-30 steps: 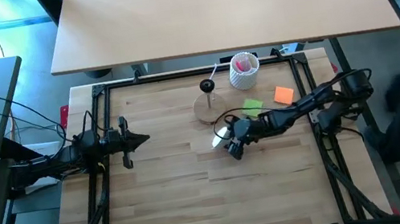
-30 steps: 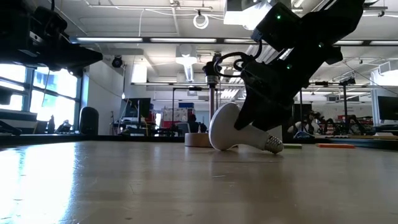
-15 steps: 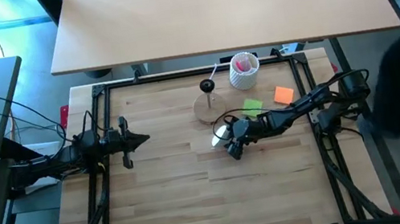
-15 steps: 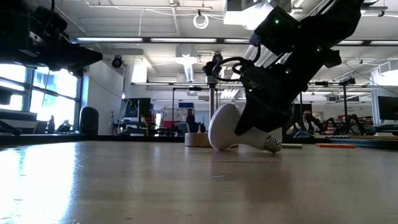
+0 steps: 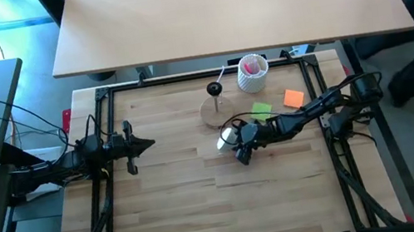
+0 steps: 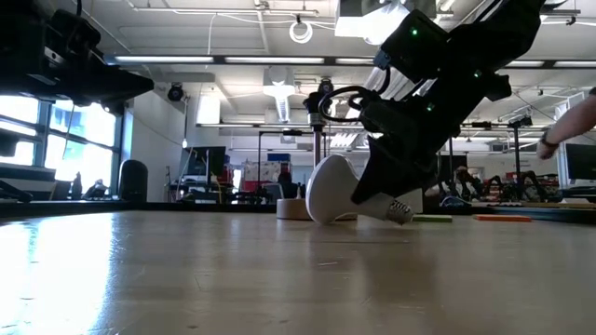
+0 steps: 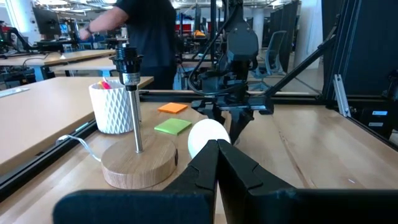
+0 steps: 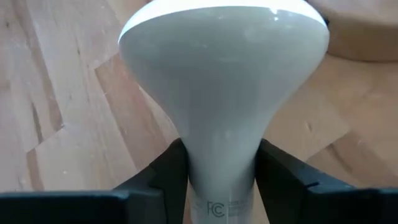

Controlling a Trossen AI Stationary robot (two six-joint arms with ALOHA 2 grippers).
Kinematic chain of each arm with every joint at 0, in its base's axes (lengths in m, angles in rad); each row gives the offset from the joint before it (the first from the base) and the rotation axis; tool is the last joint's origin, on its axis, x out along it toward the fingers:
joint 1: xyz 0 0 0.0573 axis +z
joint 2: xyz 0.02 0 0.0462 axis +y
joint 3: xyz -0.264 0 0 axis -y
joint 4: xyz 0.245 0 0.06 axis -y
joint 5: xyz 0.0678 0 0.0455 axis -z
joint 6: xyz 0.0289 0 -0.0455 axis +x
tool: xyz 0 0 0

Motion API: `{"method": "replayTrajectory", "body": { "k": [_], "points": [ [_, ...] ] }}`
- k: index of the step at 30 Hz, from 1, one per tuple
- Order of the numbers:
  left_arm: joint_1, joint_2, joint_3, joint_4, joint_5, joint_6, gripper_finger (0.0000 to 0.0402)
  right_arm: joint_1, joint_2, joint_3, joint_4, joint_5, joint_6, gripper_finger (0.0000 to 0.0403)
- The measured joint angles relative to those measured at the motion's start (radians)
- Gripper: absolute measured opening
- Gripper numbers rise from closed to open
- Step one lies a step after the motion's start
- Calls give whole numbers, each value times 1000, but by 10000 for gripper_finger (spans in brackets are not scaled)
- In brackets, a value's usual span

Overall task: Screw lightbulb
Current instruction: Insert the lightbulb into the lamp socket

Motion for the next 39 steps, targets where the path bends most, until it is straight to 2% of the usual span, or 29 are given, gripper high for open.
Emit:
{"method": "replayTrajectory", "body": {
  "k": [4, 10, 16, 21, 31, 39],
  "points": [
    [0, 0, 0, 0, 0, 0, 0, 2, 0, 0, 64, 18, -32, 152],
    [0, 0, 0, 0, 0, 0, 0, 3, -22, 0, 294, 18, -123, 151],
    [0, 0, 0, 0, 0, 0, 0, -5, -98, 0, 558, 87, -298, 151],
    [0, 0, 0, 0, 0, 0, 0, -58, -135, 4, 762, 156, -488, 151],
    [0, 0, 0, 0, 0, 0, 0, -257, -124, 126, 777, 99, -609, 151],
    [0, 0, 0, 0, 0, 0, 0, -308, -83, 130, 801, 96, -589, 151]
  ]
}}
